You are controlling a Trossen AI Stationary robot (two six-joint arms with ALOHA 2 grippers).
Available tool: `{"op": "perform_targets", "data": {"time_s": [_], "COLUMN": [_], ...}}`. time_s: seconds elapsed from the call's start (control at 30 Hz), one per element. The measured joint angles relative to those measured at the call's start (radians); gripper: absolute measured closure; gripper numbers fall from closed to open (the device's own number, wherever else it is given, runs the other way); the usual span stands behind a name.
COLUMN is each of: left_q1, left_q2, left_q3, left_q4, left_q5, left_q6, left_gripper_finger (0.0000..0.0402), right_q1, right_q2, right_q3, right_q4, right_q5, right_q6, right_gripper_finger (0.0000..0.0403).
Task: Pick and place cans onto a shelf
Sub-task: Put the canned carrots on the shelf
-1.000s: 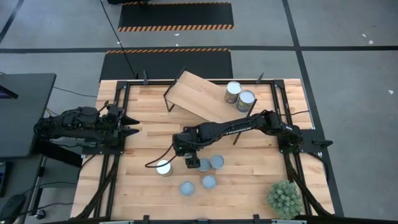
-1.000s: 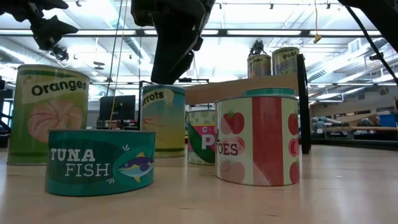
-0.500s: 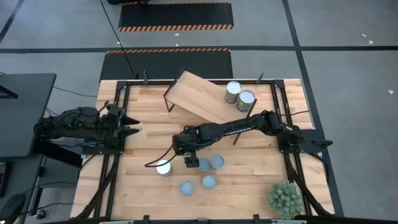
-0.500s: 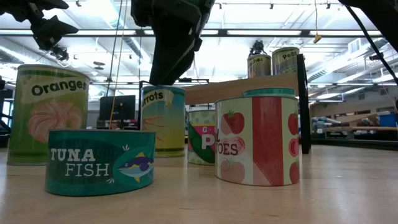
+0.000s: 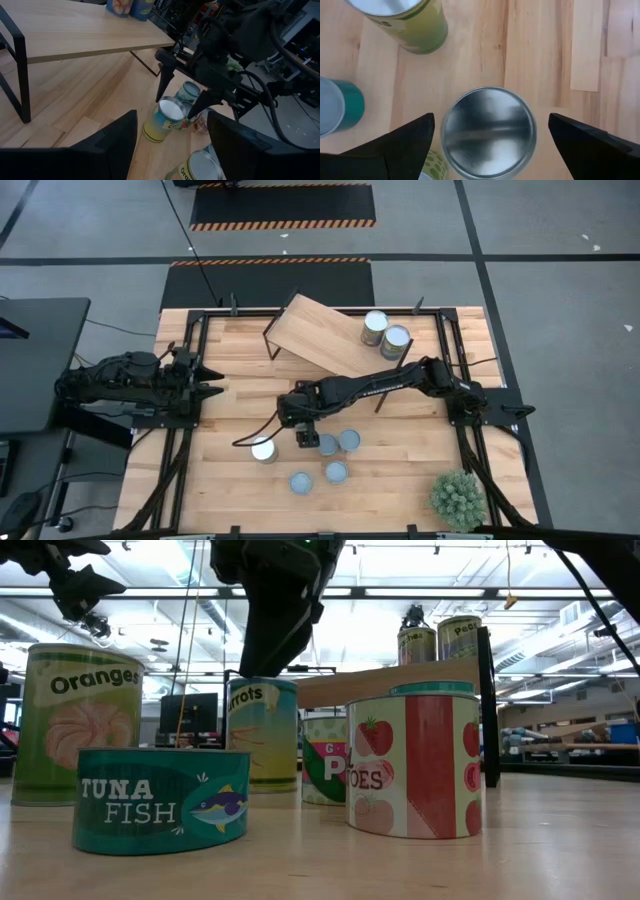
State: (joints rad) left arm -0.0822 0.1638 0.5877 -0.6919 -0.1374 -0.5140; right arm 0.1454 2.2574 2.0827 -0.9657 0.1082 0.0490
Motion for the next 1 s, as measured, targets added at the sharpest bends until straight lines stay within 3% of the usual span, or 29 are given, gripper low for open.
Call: {"op": "perform_targets", "data": {"time_s": [0.73,1.0], "left_q1": [0.000,0.000], "left_q2": [0.000,0.000], "left_q3": [0.000,0.000], "left_q4": [0.000,0.000], "left_q5": [0.000,0.000], "left_q6": [-0.017,-0.024], "left_gripper_finger": [0.0155,0.0155], "right_q1": [-0.022,-0.032], "right_q2": [0.002,0.001], "right_q3": [-0.098,-0.158], "right_q4": [0.122,0.156], "right_q5": [-0.048,-0.067], "right_q6": [0.109,0.142], "right_gripper_finger": [0.0004,0.0049]}}
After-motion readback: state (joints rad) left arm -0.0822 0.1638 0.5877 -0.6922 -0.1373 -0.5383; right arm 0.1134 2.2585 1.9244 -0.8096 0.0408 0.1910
